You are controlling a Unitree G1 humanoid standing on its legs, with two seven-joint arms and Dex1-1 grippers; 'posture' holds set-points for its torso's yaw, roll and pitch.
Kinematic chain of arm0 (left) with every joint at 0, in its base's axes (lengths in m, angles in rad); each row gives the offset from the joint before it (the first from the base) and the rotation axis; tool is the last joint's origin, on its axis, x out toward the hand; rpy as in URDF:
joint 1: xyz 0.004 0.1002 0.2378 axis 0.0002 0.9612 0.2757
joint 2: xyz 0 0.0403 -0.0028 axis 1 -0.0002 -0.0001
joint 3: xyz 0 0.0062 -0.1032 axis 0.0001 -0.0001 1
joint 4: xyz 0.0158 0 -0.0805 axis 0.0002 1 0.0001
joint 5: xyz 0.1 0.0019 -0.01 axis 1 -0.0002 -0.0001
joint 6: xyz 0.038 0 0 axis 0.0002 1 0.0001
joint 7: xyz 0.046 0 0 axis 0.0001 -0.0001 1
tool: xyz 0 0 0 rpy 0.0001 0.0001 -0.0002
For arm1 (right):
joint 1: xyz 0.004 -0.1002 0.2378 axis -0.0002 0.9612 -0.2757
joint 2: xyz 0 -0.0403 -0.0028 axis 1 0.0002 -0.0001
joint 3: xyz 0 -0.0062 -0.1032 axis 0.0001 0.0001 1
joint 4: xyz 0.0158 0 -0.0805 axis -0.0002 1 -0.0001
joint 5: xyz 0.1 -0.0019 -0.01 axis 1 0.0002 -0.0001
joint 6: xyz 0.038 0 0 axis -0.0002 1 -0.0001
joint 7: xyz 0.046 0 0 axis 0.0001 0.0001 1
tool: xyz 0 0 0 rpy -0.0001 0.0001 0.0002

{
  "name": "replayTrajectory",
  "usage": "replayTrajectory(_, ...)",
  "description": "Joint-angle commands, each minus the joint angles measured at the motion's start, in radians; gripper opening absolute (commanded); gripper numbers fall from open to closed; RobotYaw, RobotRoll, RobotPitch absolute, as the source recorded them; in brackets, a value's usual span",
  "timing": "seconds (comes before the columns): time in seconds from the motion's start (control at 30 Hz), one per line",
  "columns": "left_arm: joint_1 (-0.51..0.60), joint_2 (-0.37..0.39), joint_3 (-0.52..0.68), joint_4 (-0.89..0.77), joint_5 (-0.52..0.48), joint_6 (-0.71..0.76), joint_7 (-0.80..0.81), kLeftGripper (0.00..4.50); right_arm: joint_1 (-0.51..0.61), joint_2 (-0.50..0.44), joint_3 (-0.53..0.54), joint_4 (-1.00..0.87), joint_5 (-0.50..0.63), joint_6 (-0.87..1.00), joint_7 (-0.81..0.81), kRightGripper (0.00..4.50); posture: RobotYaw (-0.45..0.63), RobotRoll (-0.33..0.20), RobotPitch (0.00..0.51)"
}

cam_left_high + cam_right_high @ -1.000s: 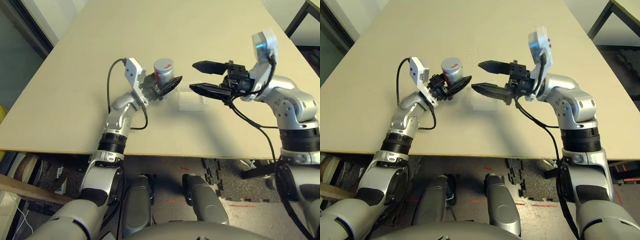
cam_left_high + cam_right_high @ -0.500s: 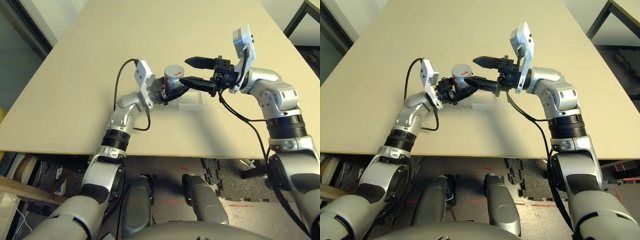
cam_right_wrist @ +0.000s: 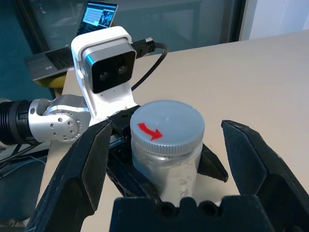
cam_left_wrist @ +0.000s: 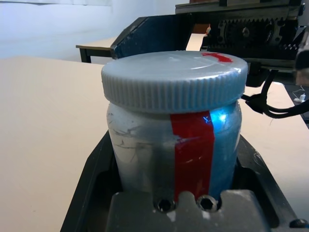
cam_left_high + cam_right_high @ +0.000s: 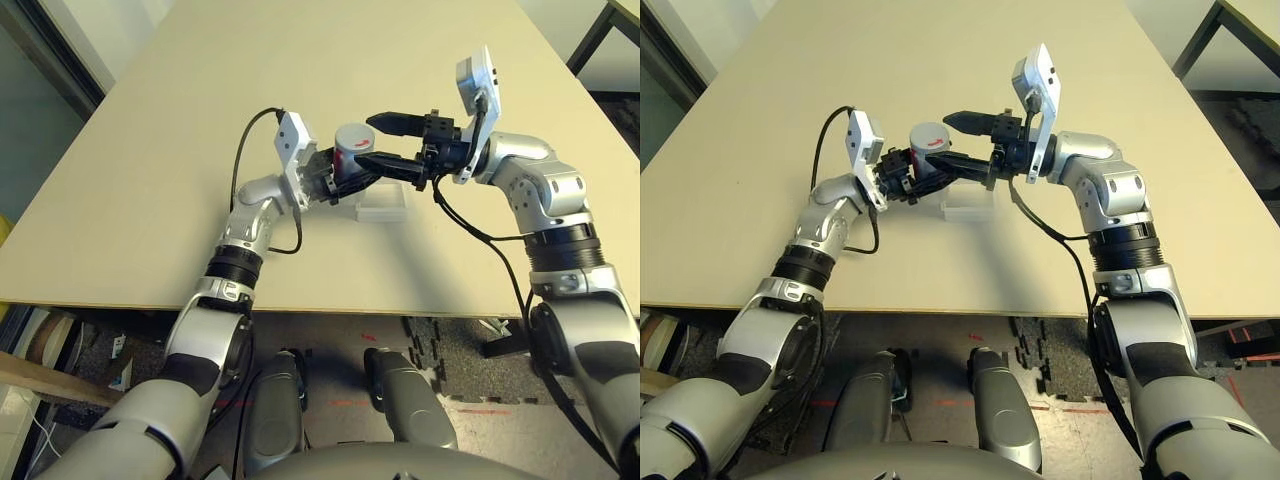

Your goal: Pour the medicine from the bottle into the box.

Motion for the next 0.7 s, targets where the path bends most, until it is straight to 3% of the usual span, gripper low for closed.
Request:
replayTrajectory(0.03, -0.027, -0.006, -0.007, 0.031, 0.017, -0.015, -0.008, 2.72, -0.005, 0.004, 0.008, 0.002, -0.008, -0.01, 0.006, 3.91, -0.26, 0.0, 0.14)
replayTrajectory(0.17, -0.036, -0.012, -0.007, 0.046, 0.019, -0.02, -0.01, 2.72, 0.0, 0.003, 0.011, -0.006, -0.012, -0.007, 0.008, 2.59, -0.26, 0.0, 0.141)
replayTrajectory(0.5, -0.038, -0.018, -0.012, 0.038, 0.016, -0.009, -0.023, 2.72, -0.007, 0.001, 0.014, -0.001, -0.011, -0.023, 0.034, 2.59, -0.27, 0.0, 0.143)
replayTrajectory(0.7, -0.035, -0.017, -0.009, 0.024, 0.01, 0.009, -0.036, 2.72, -0.027, 0.005, 0.022, -0.007, 0.06, -0.043, 0.215, 2.59, -0.27, 0.0, 0.142)
